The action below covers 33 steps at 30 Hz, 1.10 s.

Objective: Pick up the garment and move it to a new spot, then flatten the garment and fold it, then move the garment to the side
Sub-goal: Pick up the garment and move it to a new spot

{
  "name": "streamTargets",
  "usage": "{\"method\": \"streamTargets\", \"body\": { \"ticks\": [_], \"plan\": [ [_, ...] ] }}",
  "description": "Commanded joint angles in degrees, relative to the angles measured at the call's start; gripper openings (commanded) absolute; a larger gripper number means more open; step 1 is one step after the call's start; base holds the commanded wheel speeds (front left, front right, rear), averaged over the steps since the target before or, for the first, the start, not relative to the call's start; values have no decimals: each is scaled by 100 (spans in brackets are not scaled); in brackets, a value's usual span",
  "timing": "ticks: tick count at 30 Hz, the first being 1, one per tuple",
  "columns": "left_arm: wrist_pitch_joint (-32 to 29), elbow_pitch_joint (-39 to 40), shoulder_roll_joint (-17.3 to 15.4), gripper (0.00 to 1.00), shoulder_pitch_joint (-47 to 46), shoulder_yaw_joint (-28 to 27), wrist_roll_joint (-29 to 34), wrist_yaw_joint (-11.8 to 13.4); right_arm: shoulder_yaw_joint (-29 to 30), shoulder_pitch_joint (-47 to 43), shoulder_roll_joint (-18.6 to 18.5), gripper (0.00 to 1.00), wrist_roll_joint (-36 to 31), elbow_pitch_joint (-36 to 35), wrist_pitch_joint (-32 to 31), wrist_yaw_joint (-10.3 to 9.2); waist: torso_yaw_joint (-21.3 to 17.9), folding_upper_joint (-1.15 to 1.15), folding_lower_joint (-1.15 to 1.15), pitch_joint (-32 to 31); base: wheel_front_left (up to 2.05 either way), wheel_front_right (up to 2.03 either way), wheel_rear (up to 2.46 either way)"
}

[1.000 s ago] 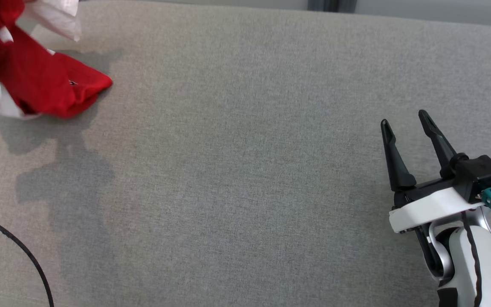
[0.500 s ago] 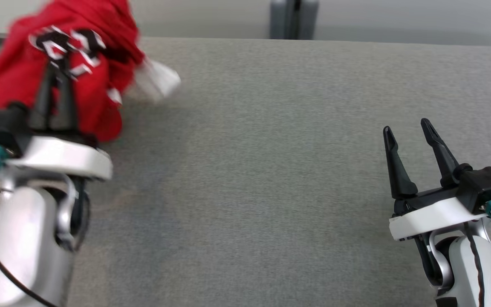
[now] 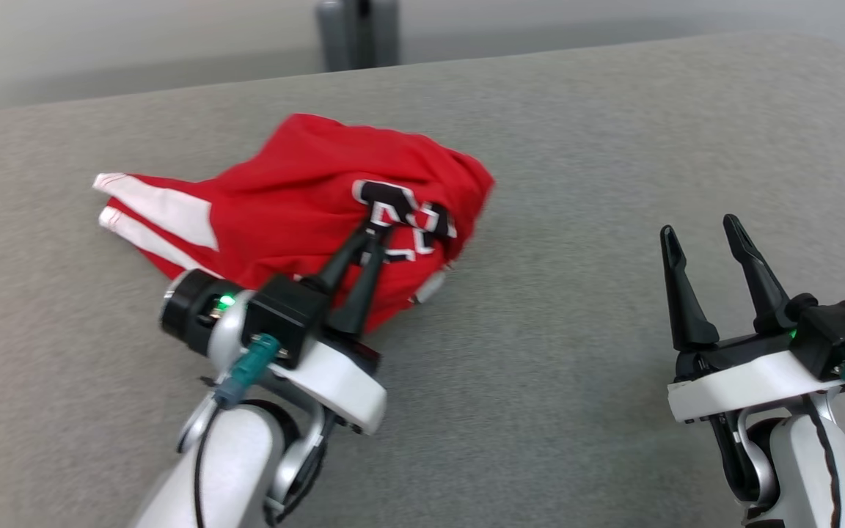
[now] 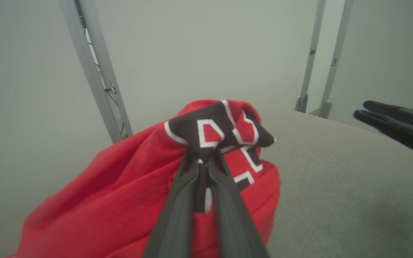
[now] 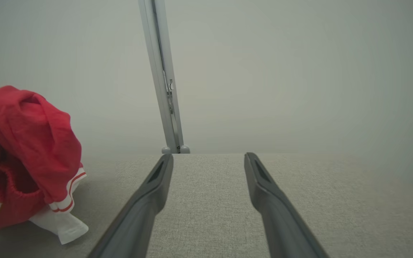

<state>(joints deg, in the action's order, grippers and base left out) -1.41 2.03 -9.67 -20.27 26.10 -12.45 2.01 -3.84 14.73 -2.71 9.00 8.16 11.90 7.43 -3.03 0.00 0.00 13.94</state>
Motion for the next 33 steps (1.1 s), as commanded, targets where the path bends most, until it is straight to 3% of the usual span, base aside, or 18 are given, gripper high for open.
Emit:
{"method": "streamTargets", "body": {
  "ticks": [1, 7, 12, 18, 19, 20, 26, 33],
  "plan": [
    [4, 60, 74, 0, -163, 159, 63, -99, 30, -13, -34, 100, 71, 30, 81, 11, -486, 0, 0, 92, 0, 0, 0],
    [-152, 5, 250, 0, -313, 651, 156, -310, 7, -47, -29, 100, 232, 115, 182, 11, -948, 0, 0, 256, 0, 0, 0],
    [-276, -501, 342, 0, -371, 937, 122, -458, -71, -60, -27, 100, 358, 191, 250, 11, -1217, 0, 0, 416, 0, 0, 0],
    [-274, -1206, 347, 0, -410, 1035, -9, -580, -119, 0, -30, 100, 466, 289, 319, 11, -1275, 0, 0, 524, 0, 0, 0],
    [-242, -1271, 354, 31, -395, 1028, -41, -582, -100, -4, -29, 100, 470, 298, 328, 11, -1243, 0, 0, 527, 0, 0, 0],
    [-193, -1298, 348, 100, -400, 1030, -31, -580, -81, -6, -29, 100, 471, 299, 335, 11, -1201, 0, 0, 528, 0, 0, 0],
    [195, -1122, 304, 100, -204, 894, -197, -522, 7, 42, -31, 100, 416, 336, 346, 11, -808, 0, 0, 438, 0, 0, 0],
    [583, -490, 77, 100, 181, 325, -405, -65, 123, 54, -31, 100, 288, 330, 343, 11, -331, 0, 0, 259, 0, 0, 0]
  ]
}}
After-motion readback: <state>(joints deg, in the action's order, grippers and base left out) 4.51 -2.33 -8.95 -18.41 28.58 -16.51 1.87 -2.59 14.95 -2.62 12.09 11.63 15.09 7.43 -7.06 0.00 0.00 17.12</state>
